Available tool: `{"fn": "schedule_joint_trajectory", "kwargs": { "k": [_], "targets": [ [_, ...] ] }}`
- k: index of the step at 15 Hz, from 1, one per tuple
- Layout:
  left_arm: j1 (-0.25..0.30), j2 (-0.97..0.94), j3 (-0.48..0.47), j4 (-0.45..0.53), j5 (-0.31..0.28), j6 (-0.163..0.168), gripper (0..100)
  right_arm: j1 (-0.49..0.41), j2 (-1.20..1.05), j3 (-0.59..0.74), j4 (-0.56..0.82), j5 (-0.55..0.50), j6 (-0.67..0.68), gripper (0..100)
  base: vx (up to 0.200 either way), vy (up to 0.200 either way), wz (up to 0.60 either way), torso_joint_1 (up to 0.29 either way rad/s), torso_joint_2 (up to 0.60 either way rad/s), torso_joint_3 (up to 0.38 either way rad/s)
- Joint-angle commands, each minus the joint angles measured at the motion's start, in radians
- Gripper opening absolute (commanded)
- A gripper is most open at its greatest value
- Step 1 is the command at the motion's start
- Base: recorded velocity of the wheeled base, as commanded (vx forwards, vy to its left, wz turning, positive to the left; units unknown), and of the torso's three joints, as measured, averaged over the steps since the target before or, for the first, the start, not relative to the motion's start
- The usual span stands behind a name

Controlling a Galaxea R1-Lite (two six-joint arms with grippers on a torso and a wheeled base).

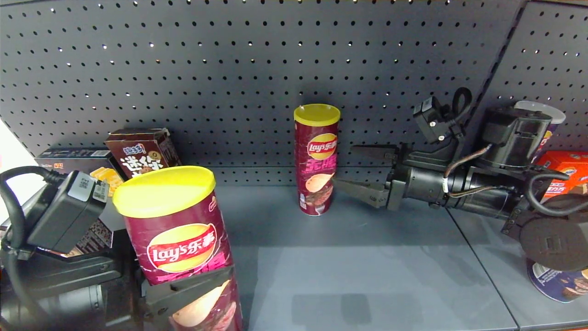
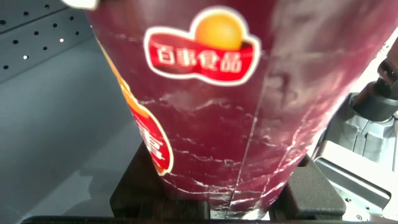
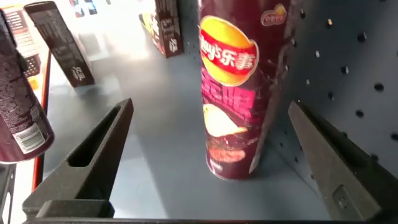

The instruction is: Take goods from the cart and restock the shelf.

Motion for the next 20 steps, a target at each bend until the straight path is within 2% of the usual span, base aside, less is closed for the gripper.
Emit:
{"fn": "schedule_joint_trajectory", "kwargs": {
  "k": [1, 8, 20],
  "targets": [
    [0.0, 0.0, 0.001, 0.0, 0.0, 0.0, 0, 0.0, 0.013, -0.001, -0.003, 0.003, -0.002, 100, 0.0, 0.0, 0.0, 0.0, 0.0, 0.0],
    [0.0, 0.0, 0.0, 0.0, 0.0, 0.0, 0, -0.002, 0.082, -0.019, -0.025, 0.012, -0.025, 100, 0.0, 0.0, 0.0, 0.0, 0.0, 0.0],
    [0.007, -0.002, 0.006, 0.0, 0.002, 0.0, 0, -0.023, 0.24, -0.139, -0.023, 0.015, -0.048, 100, 0.0, 0.0, 0.0, 0.0, 0.0, 0.0]
  ]
}}
